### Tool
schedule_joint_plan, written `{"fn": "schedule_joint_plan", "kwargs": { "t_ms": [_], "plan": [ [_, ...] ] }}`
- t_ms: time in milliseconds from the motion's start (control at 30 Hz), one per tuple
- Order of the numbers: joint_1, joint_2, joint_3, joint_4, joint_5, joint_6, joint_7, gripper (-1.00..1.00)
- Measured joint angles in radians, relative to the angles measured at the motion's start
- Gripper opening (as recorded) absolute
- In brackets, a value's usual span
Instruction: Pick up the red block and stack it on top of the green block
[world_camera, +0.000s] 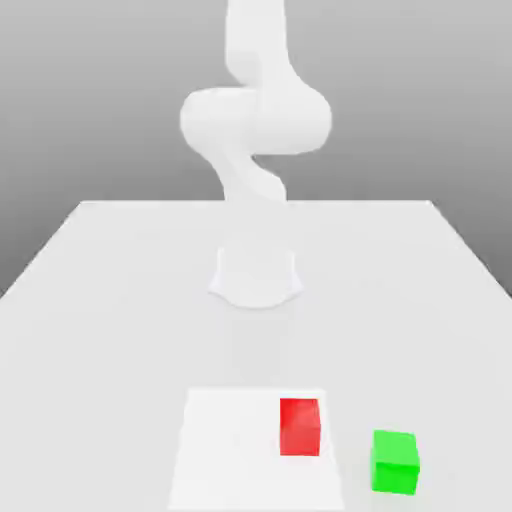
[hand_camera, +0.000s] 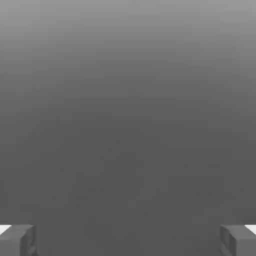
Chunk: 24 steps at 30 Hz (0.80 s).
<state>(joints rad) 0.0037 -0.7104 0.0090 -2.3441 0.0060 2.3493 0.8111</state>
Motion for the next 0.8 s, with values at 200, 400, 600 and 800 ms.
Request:
{"fn": "schedule_joint_plan", "kwargs": {
  "t_ms": [200,400,600,800],
  "plan": [
    [0.01,0.225,0.026,-0.11,0.011,0.124,0.031,0.0],
    [0.021,0.443,0.053,-0.216,0.011,0.243,0.068,0.0],
    [0.034,0.66,0.078,-0.322,-0.004,0.363,0.117,0.0],
    [0.053,0.878,0.063,-0.353,-0.049,0.517,0.166,0.0]
  ]
}}
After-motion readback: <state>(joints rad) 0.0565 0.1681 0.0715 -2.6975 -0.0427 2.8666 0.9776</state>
